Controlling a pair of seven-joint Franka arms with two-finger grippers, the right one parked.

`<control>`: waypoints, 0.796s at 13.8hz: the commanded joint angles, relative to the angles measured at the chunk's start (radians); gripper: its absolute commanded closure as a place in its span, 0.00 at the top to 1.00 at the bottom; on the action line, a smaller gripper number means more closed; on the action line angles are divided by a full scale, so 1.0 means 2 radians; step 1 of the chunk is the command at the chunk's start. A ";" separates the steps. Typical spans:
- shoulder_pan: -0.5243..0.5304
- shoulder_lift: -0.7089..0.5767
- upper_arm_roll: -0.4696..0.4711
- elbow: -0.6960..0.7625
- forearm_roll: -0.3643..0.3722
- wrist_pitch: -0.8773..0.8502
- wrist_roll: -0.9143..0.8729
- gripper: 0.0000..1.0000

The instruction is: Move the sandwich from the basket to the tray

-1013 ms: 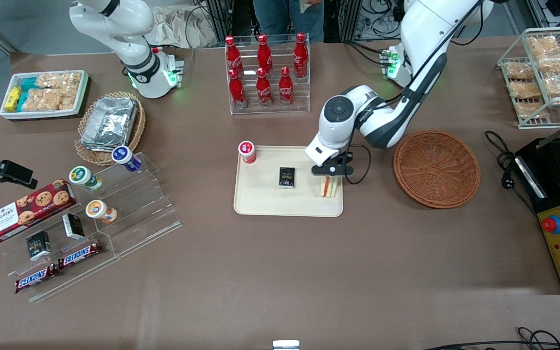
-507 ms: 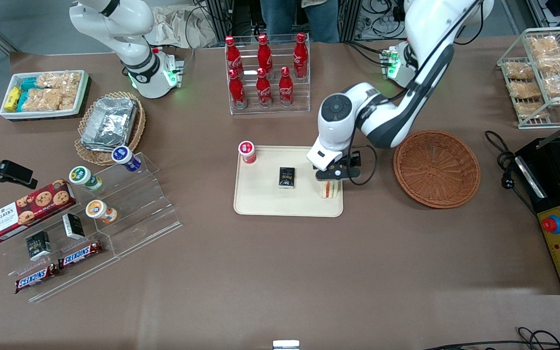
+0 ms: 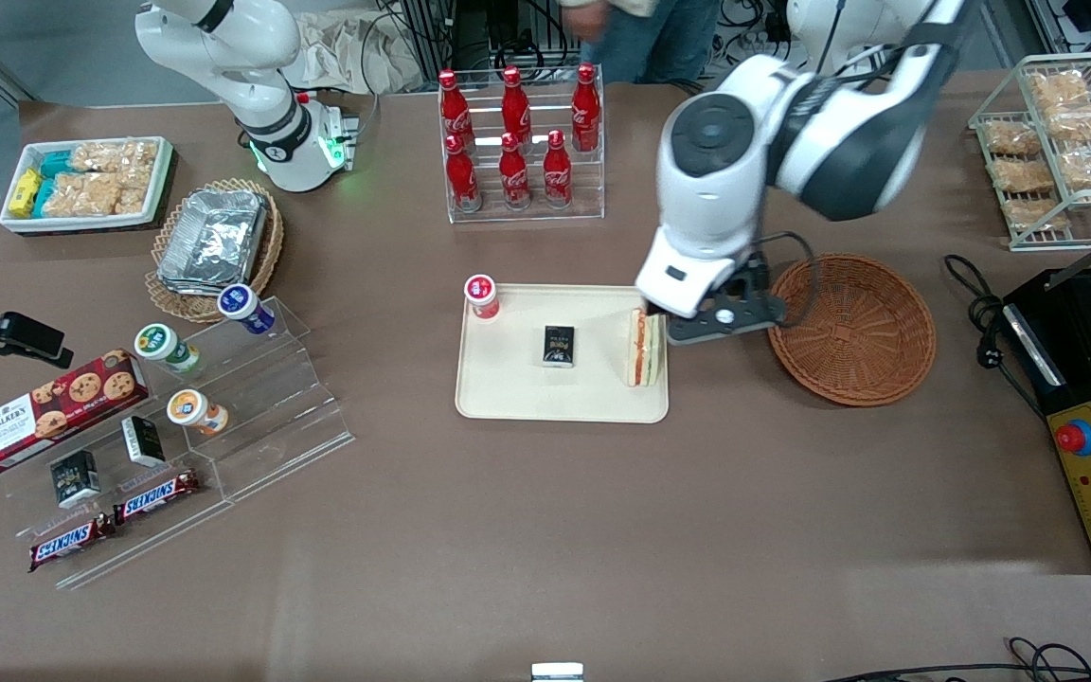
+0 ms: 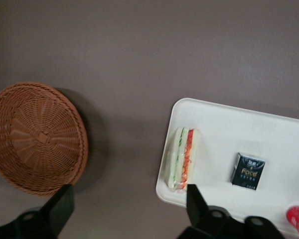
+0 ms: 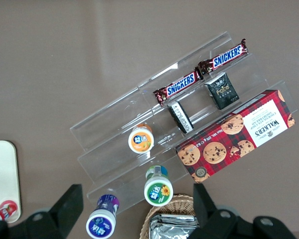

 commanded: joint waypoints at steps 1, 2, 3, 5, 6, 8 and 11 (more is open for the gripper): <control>0.048 -0.010 -0.004 0.024 -0.043 -0.022 0.076 1.00; 0.064 -0.022 -0.002 0.023 -0.062 -0.029 0.107 1.00; 0.077 -0.030 -0.002 0.024 -0.076 -0.043 0.135 1.00; 0.090 -0.047 0.018 0.020 -0.096 -0.054 0.187 1.00; 0.083 -0.061 0.050 0.016 -0.108 -0.059 0.237 1.00; 0.078 -0.081 0.101 0.014 -0.134 -0.085 0.315 1.00; 0.072 -0.107 0.168 0.002 -0.153 -0.136 0.385 1.00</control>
